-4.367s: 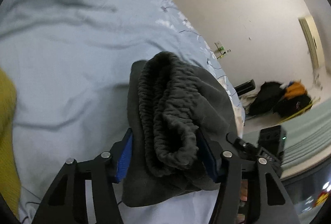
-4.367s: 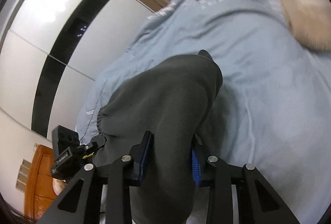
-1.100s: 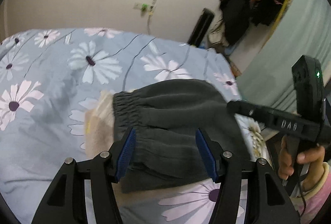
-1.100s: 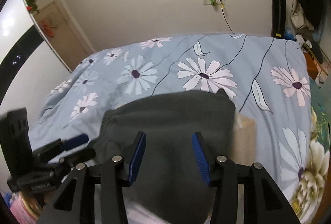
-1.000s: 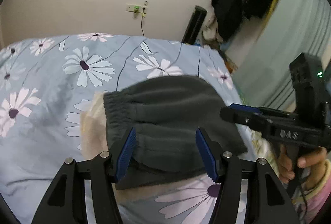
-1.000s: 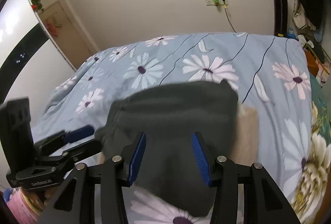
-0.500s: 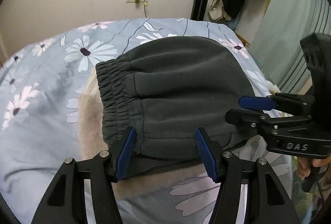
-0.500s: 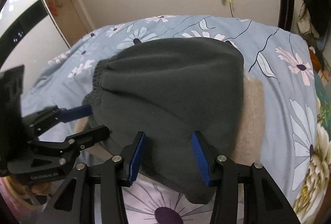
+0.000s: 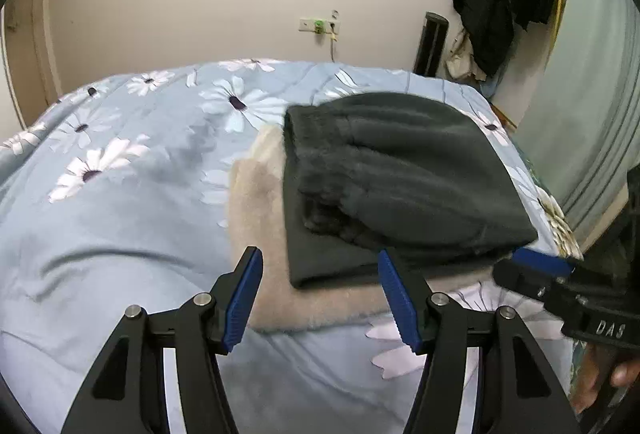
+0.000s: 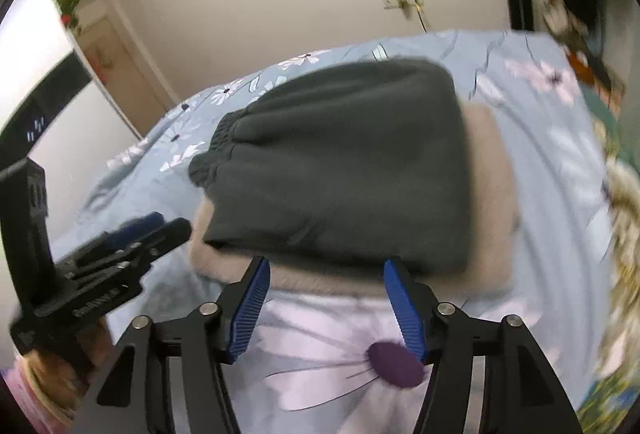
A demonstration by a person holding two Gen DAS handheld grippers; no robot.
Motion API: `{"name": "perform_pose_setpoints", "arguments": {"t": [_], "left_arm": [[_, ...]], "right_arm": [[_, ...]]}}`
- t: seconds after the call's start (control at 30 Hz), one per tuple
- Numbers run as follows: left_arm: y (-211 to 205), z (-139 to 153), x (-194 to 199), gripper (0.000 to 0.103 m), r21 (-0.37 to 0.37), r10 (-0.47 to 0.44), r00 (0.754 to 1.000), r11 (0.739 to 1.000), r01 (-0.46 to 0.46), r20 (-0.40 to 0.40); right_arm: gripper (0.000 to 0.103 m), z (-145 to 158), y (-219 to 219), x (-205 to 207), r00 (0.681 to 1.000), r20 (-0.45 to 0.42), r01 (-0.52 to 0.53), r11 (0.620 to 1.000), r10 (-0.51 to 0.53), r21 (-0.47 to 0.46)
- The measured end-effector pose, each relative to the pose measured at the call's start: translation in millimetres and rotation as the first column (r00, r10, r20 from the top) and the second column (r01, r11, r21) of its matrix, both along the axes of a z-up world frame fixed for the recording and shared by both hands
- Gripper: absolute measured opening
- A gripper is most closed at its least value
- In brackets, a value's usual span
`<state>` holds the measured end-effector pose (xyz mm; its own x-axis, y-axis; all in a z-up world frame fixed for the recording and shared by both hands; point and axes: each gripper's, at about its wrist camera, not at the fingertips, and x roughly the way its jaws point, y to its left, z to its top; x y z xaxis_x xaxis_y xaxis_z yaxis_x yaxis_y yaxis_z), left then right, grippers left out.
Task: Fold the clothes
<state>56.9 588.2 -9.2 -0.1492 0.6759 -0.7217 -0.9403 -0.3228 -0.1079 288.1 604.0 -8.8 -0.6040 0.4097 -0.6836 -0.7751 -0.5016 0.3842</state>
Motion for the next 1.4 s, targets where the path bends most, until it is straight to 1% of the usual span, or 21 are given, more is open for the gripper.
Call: {"name": "perform_pose_setpoints", "arguments": {"t": [0.03,0.1,0.17,0.27,0.37,0.5,0.63,0.73,0.87,1.07,1.2,1.3,1.4], "left_arm": [[1,-4,1,0.061,-0.013,-0.009,1.000,1.000,0.009,0.010],[4,-11,-1,0.061,-0.033,-0.003,1.000,0.999,0.003,0.016],[6,-16,-3,0.061,-0.044,0.006,1.000,0.999,-0.005,0.028],[7,-19,-7,0.061,-0.041,0.025,0.998,0.999,-0.023,0.050],[7,-22,-11,0.061,-0.036,0.041,0.997,0.999,-0.038,0.072],[5,-24,-11,0.061,-0.028,0.041,0.994,0.999,-0.038,0.097],[6,-25,-15,0.061,-0.022,0.031,0.991,0.999,-0.029,0.127],[4,-26,-19,0.061,-0.012,0.032,0.987,0.999,-0.031,0.158],[1,-26,-26,0.061,0.014,0.020,0.976,1.000,-0.023,0.219],[6,-35,-29,0.062,-0.034,0.021,0.966,0.999,-0.013,0.256],[4,-35,-29,0.061,-0.035,0.047,0.969,0.999,-0.040,0.242],[5,-36,-26,0.061,-0.045,0.043,0.973,0.998,-0.034,0.227],[7,-37,-26,0.061,-0.058,0.044,0.976,0.998,-0.032,0.214]], "right_arm": [[0.071,-4,-4,1,1.000,-0.011,0.025,1.000,-0.025,0.001],[0.078,-12,-11,3,0.996,-0.022,0.084,0.996,-0.084,0.028],[0.080,-19,-16,1,0.993,-0.013,0.120,0.991,-0.119,0.057],[0.082,-26,-21,-8,0.991,0.009,0.133,0.988,-0.134,0.084],[0.082,-35,-20,-18,0.991,0.028,0.126,0.989,-0.128,0.077],[0.082,-44,-21,-25,0.989,0.023,0.144,0.987,-0.146,0.067],[0.082,-44,-22,-24,0.981,0.020,0.190,0.976,-0.193,0.108],[0.082,-44,-19,-24,0.975,0.027,0.218,0.969,-0.222,0.117],[0.082,-46,-18,-32,0.974,0.063,0.210,0.969,-0.220,0.127],[0.082,-47,-23,-40,0.974,0.106,0.184,0.973,-0.200,0.141],[0.082,-45,-27,-45,0.974,0.119,0.176,0.974,-0.194,0.145],[0.082,-43,-24,-46,0.970,0.120,0.194,0.972,-0.211,0.134],[0.082,-43,-24,-49,0.966,0.140,0.199,0.971,-0.218,0.135]]}}
